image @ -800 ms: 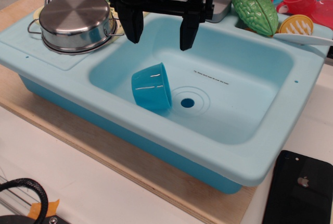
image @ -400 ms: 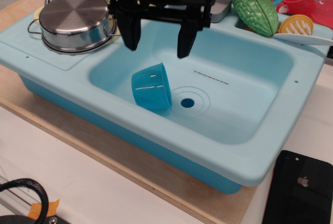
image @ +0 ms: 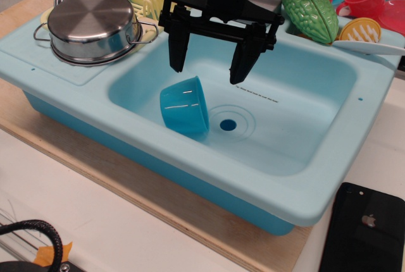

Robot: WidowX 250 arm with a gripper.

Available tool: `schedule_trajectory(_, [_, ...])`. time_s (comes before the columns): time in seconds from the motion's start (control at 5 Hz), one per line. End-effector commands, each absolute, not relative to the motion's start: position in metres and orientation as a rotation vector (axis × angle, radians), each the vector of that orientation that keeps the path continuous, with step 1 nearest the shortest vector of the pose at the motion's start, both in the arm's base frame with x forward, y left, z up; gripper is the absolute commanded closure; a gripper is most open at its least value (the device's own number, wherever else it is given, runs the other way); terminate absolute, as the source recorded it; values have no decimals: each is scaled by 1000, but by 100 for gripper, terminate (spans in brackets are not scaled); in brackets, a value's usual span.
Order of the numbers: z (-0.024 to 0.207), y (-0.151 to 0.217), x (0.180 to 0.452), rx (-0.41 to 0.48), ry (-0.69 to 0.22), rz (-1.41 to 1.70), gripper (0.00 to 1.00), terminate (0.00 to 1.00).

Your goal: Flip cup upright

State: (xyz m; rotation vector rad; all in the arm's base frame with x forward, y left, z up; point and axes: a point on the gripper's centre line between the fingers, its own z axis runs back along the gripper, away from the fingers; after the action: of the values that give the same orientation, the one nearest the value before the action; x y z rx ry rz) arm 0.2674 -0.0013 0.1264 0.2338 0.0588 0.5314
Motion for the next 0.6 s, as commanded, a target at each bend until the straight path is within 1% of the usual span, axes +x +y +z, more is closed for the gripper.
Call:
schedule_trajectory(0.0, [122, 9, 270, 246, 102, 667, 0, 0])
schedule_trajectory(0.4, [108, 22, 266, 236, 113, 711, 0, 0])
